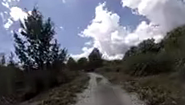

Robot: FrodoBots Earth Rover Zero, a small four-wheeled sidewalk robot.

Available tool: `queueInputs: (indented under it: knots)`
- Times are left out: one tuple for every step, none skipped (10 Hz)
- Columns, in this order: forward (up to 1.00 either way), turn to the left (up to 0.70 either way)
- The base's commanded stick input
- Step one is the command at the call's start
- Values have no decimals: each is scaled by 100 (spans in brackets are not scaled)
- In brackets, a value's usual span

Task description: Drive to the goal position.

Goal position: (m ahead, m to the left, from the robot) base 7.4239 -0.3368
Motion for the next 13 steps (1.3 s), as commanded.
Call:
queueInputs:
  knots:
    - [70, 0]
    - [70, 0]
    - [70, 0]
    - [70, 0]
    - [70, 0]
    - [70, 0]
    - [70, 0]
    - [70, 0]
    - [70, 0]
    - [70, 0]
    - [70, 0]
    - [70, 0]
    - [70, 0]
